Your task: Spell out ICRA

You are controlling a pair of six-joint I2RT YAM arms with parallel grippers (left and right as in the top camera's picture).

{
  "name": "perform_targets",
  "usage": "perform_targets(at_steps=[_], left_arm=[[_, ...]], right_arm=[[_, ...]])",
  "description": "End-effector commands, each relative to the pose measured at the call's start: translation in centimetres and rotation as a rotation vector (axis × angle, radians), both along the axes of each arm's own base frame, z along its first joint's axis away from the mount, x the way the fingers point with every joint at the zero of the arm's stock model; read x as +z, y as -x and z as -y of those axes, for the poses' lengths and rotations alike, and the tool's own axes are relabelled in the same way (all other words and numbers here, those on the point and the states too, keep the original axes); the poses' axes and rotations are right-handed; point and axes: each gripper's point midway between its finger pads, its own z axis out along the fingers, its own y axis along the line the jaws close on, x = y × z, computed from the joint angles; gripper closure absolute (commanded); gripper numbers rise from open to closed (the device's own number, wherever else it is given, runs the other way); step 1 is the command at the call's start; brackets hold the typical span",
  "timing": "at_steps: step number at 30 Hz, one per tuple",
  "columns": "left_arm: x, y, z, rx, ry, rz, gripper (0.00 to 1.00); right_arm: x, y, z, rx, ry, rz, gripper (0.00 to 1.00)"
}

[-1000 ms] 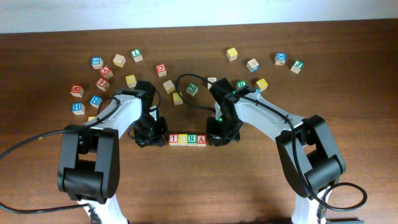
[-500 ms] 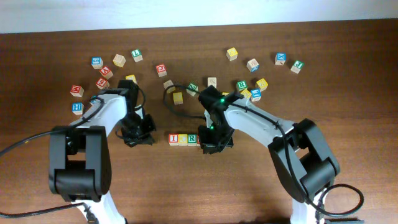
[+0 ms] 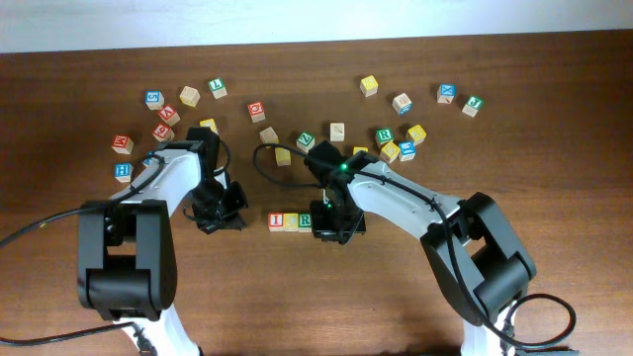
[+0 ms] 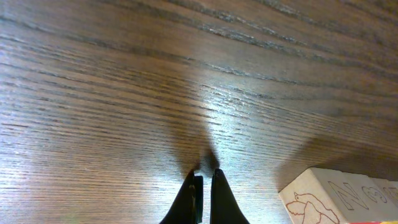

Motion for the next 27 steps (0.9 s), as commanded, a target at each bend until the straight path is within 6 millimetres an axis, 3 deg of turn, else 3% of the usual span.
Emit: perform_targets(at_steps=[1, 22, 27], left_arm=[[-0.6, 0.5, -0.2, 0.016, -0.011, -0.027, 1.00], [-0.6, 0.6, -0.2, 0.008, -0.010, -0.026, 0.99], [-0.6, 0.6, -0.2, 0.000, -0.008, -0.024, 0.99]], right_arm=[[-0.1, -0.1, 0.1, -0.006, 0.008, 0.008, 0.91], [-0.1, -0.2, -0.7, 0.000, -0.010, 0.022, 0.91], [0.2, 1.5, 0.3, -0.001, 0.017, -0.060, 0.91]])
